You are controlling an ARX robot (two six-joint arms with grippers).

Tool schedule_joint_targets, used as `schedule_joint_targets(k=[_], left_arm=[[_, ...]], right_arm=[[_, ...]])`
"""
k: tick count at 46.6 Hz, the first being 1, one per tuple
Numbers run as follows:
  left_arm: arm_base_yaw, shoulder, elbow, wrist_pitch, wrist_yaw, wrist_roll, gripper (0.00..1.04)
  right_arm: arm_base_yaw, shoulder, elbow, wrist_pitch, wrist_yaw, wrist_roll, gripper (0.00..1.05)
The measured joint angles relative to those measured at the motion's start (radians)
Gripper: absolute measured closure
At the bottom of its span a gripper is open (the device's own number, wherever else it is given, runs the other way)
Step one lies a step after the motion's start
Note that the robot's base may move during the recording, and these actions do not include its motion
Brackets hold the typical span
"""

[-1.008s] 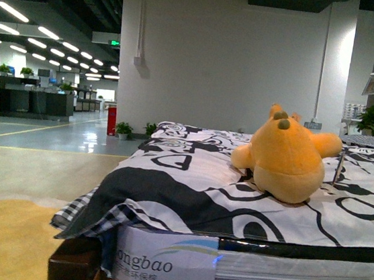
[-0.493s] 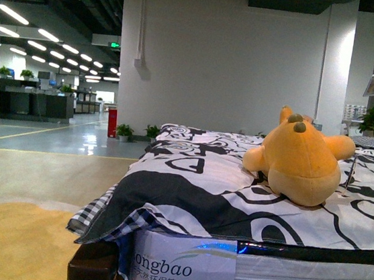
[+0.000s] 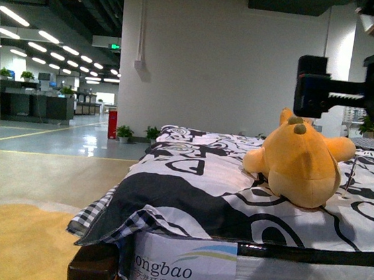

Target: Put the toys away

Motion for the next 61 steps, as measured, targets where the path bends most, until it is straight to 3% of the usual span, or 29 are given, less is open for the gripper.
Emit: schedule_joint_targets(k=[20,28,61], left_arm=[[0.0,0.0,0.0,0.0,0.0,0.0,0.06],[0.0,0.0,0.0,0.0,0.0,0.0,0.06],[0.0,0.0,0.0,0.0,0.0,0.0,0.06]], right_arm=[[-0.01,0.19,0.137,-0.055,0.183,-0.035,0.06],[-0.016,0.23,0.15,-0.048,0.185,-0.032,0.06],[0.115,0.356,0.265,-0.056,0.246,-0.092,0.06]])
